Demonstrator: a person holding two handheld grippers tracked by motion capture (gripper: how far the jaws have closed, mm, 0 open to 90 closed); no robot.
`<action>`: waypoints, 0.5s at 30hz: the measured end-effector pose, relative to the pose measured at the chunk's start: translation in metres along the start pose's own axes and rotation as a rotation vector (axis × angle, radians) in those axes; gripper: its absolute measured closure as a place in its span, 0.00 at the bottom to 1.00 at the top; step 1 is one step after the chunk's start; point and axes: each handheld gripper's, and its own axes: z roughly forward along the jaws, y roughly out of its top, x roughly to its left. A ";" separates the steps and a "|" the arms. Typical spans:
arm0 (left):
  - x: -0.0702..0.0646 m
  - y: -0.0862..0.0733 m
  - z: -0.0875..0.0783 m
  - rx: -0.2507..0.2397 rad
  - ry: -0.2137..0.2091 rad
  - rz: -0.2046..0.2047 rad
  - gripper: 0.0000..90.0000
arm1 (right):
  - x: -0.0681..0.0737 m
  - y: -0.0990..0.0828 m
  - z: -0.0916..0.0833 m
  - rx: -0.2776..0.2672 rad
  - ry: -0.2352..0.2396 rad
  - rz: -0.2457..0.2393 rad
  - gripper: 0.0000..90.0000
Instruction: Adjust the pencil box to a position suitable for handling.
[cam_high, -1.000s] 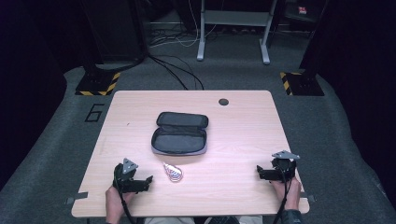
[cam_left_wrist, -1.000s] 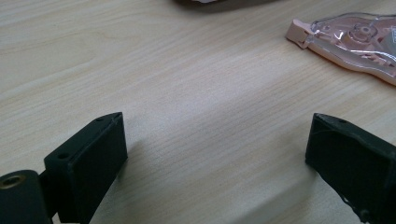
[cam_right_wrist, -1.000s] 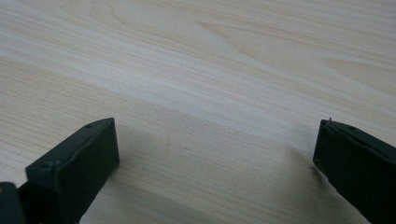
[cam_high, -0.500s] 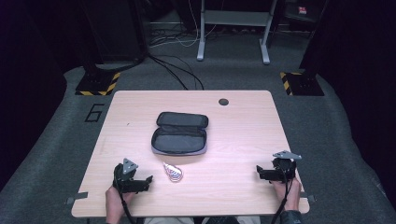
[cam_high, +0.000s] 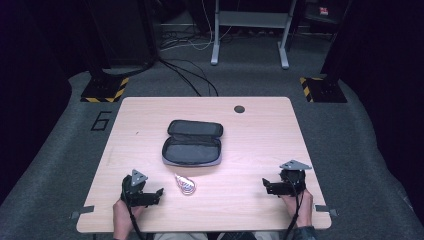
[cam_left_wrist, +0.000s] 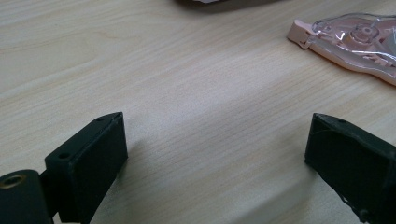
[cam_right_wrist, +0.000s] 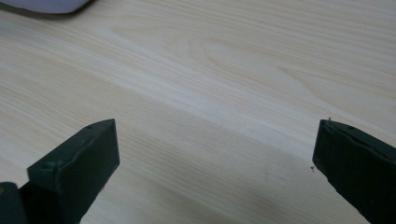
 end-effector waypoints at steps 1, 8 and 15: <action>0.000 0.000 0.001 -0.009 0.005 -0.001 0.06 | 0.000 0.000 0.000 0.000 0.000 0.000 0.00; 0.000 0.000 0.001 -0.011 0.005 0.001 0.06 | 0.022 0.010 0.001 -0.013 0.048 -0.044 0.00; 0.000 0.000 0.001 -0.014 0.007 -0.002 0.06 | 0.045 0.019 0.006 0.006 0.094 -0.077 0.00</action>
